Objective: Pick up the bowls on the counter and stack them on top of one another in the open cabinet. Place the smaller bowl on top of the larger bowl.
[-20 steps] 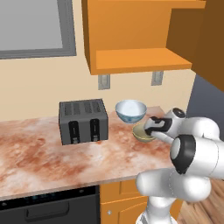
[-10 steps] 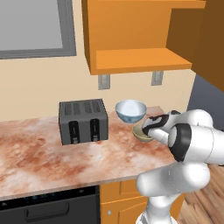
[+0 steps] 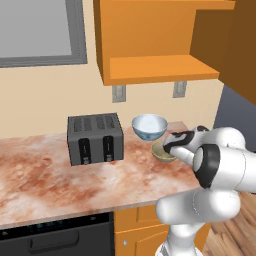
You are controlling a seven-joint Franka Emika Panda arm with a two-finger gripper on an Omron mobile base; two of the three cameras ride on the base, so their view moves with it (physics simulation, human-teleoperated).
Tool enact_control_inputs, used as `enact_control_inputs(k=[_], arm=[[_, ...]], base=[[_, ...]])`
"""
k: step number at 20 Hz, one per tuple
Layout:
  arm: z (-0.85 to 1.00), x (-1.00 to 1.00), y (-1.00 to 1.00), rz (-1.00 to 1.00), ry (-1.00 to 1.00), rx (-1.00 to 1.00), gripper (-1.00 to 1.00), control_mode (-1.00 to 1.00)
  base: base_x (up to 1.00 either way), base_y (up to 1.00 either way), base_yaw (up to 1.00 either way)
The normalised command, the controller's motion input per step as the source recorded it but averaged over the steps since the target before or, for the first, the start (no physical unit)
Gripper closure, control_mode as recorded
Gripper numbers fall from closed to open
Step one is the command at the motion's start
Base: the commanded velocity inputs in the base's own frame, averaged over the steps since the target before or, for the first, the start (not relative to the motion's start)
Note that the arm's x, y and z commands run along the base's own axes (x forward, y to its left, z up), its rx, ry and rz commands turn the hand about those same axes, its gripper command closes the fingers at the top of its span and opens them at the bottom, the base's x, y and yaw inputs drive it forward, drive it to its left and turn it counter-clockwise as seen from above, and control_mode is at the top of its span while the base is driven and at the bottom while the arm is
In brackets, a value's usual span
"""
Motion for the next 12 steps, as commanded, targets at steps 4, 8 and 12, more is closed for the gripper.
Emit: enact_control_inputs(k=[4, 8, 12], arm=[[0.22, -0.10, 0.00, 0.00, -0.09, 0.00, 1.00, -1.00], [0.20, -0.09, 0.00, 0.00, -0.06, 0.00, 1.00, -1.00], [0.21, -0.05, 0.00, 0.00, -0.02, 0.00, 1.00, -1.00]], base=[[0.00, 0.00, 0.00], [0.00, 0.00, 0.00], [0.00, 0.00, 0.00]])
